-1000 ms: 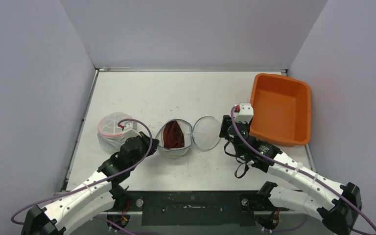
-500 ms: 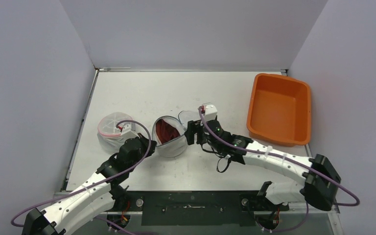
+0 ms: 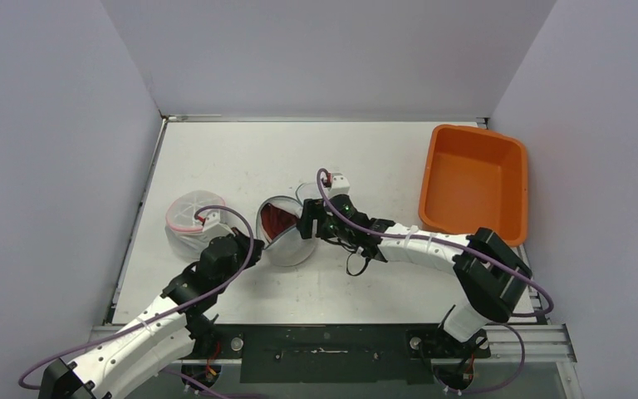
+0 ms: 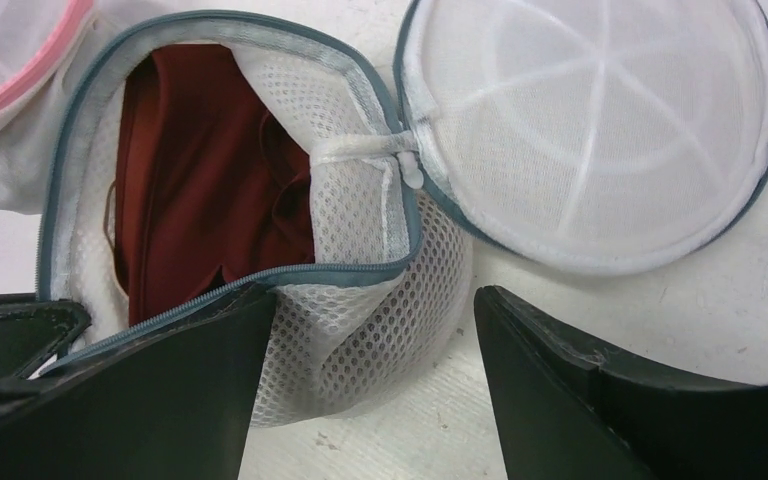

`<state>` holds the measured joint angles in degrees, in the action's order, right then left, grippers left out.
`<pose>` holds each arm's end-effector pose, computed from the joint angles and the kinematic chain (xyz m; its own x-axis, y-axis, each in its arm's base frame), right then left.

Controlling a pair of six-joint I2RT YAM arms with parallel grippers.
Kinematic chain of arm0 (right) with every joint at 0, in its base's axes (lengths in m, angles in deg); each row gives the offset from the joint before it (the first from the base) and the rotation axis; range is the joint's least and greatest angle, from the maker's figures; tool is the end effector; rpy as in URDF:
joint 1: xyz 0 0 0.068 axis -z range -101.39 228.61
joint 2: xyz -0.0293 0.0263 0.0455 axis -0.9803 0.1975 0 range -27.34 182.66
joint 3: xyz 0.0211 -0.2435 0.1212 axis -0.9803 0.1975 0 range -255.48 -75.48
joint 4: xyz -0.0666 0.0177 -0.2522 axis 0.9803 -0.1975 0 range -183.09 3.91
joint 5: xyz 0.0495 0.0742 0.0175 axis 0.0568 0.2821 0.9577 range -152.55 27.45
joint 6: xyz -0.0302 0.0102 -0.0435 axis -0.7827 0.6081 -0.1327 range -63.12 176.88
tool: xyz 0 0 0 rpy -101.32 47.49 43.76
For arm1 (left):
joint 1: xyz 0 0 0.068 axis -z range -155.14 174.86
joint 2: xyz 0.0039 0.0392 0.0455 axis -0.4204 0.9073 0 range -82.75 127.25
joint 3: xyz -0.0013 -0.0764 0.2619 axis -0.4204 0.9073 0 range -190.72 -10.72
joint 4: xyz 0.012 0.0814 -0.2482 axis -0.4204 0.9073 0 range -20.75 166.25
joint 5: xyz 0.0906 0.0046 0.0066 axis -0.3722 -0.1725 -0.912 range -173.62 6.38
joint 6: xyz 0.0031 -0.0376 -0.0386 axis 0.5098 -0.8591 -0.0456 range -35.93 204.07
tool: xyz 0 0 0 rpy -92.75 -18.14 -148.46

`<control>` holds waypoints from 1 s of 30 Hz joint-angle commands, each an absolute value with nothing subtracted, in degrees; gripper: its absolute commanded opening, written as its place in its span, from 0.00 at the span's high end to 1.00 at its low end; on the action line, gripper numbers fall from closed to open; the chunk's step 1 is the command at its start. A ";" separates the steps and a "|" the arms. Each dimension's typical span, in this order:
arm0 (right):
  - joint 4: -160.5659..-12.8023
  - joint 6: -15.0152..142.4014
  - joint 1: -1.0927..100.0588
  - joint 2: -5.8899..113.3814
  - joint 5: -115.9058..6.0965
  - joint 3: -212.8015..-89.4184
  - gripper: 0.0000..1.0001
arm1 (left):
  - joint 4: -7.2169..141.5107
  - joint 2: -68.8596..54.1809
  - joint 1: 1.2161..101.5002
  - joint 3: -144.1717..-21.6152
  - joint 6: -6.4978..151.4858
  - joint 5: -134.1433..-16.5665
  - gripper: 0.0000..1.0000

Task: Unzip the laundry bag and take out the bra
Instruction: Open the laundry bag at the center of the board, then pick up the bra from the laundry bag.

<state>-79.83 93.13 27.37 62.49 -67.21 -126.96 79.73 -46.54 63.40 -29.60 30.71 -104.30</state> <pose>0.2159 0.2644 0.2144 -0.7022 0.0667 -0.7088 -0.3953 0.7915 0.4661 0.1281 -0.0859 0.2037 -0.4895 -0.5699 -0.6600 -0.0908 0.7861 -0.6114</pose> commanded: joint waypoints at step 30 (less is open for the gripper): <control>-87.39 90.22 29.44 66.40 -64.52 -134.52 0.83 | 73.84 -45.33 62.82 -27.21 30.85 -99.13 1.00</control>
